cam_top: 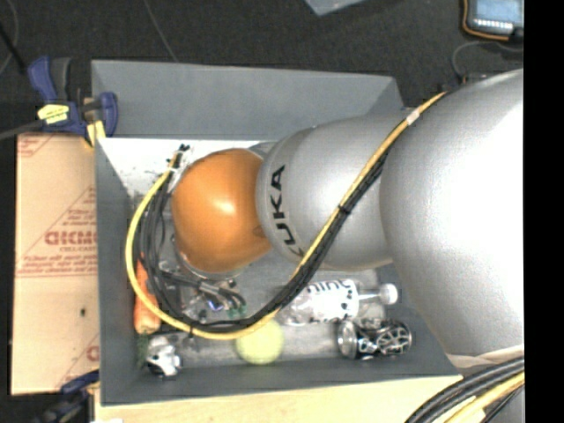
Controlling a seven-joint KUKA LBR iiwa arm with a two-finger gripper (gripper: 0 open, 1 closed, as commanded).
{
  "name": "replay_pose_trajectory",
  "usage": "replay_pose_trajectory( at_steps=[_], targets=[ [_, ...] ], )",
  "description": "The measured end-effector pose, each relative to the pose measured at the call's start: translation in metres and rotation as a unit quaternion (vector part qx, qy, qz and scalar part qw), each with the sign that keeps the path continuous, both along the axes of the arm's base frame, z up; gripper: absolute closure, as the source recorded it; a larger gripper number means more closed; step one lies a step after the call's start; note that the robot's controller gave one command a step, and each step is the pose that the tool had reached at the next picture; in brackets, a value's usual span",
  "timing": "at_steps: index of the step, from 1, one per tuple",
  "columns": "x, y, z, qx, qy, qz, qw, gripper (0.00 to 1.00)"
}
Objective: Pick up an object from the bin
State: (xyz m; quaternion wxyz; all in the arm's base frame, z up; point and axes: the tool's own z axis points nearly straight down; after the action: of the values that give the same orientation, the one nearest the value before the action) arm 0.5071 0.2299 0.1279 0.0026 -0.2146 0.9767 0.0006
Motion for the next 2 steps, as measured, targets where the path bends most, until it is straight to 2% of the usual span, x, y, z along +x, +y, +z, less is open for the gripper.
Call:
replay_pose_trajectory(
  at_steps=[1,2],
  targets=[
    [0.0,-0.023,-0.052,0.002,-0.006,0.073,0.9973,0.0],
    [0.001,-0.027,-0.071,0.0,-0.0036,0.136,0.9907,1.0]
  ],
)
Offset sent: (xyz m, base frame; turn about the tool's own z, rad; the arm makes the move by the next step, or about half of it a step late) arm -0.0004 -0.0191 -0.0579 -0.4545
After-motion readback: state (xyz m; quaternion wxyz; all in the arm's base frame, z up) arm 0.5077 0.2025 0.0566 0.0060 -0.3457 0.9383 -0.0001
